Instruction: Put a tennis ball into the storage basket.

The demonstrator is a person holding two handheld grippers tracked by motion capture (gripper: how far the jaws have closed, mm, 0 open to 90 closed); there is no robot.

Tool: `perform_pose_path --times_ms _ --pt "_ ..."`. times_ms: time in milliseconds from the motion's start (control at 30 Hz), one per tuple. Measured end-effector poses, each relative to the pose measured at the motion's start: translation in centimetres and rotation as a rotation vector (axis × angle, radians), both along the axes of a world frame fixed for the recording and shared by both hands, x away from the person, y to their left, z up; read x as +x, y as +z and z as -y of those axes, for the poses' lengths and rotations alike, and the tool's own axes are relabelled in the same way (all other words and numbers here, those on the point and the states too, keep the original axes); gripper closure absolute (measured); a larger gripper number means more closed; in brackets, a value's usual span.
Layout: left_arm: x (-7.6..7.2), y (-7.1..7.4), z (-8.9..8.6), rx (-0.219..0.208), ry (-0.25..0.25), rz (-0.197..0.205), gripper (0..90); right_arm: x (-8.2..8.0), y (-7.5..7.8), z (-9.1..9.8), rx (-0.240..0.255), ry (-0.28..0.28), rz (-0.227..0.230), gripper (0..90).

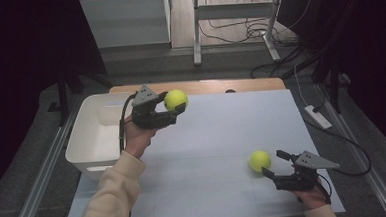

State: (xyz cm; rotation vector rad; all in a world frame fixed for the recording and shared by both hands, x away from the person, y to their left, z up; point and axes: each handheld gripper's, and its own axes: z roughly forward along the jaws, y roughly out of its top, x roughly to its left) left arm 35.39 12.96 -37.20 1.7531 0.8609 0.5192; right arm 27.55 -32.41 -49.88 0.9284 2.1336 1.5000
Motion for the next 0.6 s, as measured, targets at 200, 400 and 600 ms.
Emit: perform_pose_path --times_ms 200,400,600 --pt "-0.2 0.1 -0.6 -0.003 0.011 0.003 27.5 0.0 0.0 0.0 -0.002 0.002 0.001 11.7" --pt "-0.3 0.3 -1.1 0.001 0.025 0.008 27.5 0.0 0.0 0.0 -0.002 0.002 0.001 11.7" --pt "-0.4 0.4 -1.5 0.005 0.035 0.013 27.5 0.0 0.0 0.0 -0.002 0.002 0.001 11.7"
